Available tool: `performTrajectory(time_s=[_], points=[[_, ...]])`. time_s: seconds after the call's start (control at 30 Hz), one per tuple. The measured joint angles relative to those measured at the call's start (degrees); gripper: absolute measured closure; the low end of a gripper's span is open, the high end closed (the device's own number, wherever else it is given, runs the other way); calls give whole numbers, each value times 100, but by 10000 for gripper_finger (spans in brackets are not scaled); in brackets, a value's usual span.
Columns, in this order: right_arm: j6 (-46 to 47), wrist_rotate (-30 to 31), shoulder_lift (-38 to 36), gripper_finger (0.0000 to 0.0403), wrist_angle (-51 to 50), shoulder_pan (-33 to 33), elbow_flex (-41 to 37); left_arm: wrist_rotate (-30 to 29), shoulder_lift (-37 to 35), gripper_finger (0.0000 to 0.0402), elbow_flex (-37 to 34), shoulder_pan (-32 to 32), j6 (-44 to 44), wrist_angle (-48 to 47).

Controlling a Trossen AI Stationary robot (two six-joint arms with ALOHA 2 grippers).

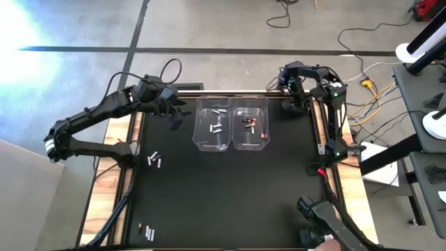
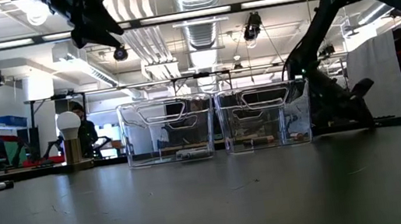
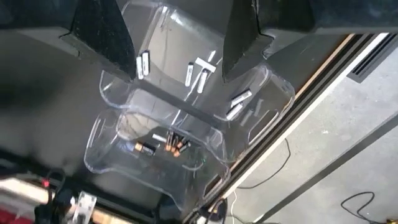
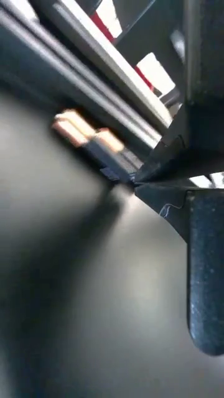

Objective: Sort batteries
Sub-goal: Put the brown battery into the right transparent bin

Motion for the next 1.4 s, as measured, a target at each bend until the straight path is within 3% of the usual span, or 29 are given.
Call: performTrajectory(time_s=[0.37,0.57,0.7,0.87,1.4], points=[[670,208,-108,390,614,-29,-139,-10,2,186,0,0,-357,131],[847,-219,-405,390,1146,-94,-144,-12,4,186,-7,0,-424,201],[774,-462,-496,390,831,-97,-147,-12,4,186,-7,0,-421,287],[851,-58,-512,390,378,67,-328,-16,4,186,-7,0,-417,339],[1277,881,-502,390,795,173,-680,-17,12,186,-150,0,-413,328]])
